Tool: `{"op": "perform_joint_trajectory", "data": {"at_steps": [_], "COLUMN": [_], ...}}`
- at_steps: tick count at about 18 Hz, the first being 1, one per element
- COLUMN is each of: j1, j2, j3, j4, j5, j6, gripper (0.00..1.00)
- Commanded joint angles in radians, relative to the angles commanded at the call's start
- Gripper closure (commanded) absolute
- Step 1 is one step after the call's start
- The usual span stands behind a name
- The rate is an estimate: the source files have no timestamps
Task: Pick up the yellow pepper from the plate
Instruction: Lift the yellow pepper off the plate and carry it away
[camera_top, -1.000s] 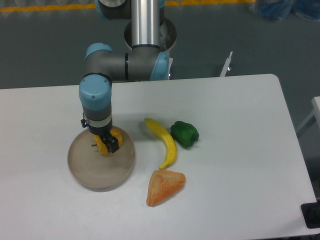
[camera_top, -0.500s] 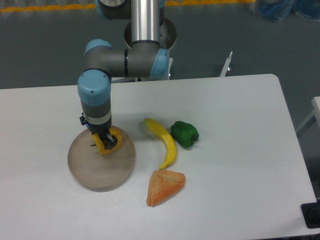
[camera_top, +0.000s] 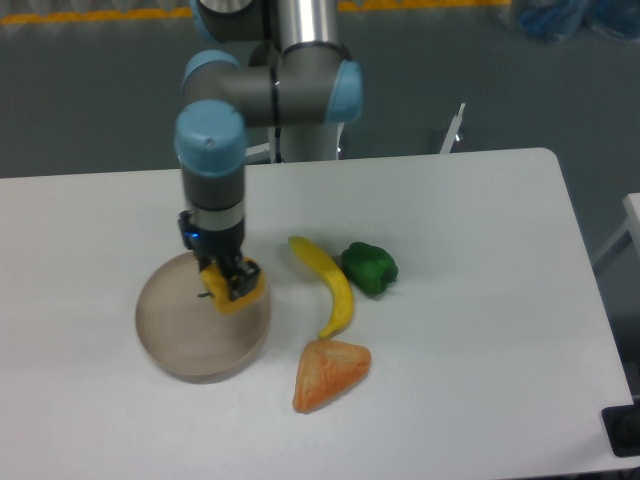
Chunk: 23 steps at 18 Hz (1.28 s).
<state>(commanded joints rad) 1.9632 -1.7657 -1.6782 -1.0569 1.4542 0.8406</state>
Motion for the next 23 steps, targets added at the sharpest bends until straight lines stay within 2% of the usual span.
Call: {"op": "perform_joint_trajectory", "data": {"at_steps": [1,3,7,12,15,18,19,23], "j1": [0.038,0.118,0.238,0.414,0.5,0.525,0.523,0.513], "j2": [0.003,0.003,0.003,0.002,-0.008,-0.027,-0.05,-0.095], "j3": [0.014,0.049,0.092,0.103,0.104,0.124,0.149,0.176], "j4": [-0.002,-0.04,-0.121,-0.172,-0.169,-0.169,-0.173,-0.172], "j5": [-0.002,-0.003,-0.003,0.005,0.009,0.054,0.061,0.063], "j6": [0.005,0.014,0.152,0.384,0.498,0.526,0.526,0.532], "gripper": [0.7,0.7,0.7,0.7,0.7,0.76,0.79,0.78]}}
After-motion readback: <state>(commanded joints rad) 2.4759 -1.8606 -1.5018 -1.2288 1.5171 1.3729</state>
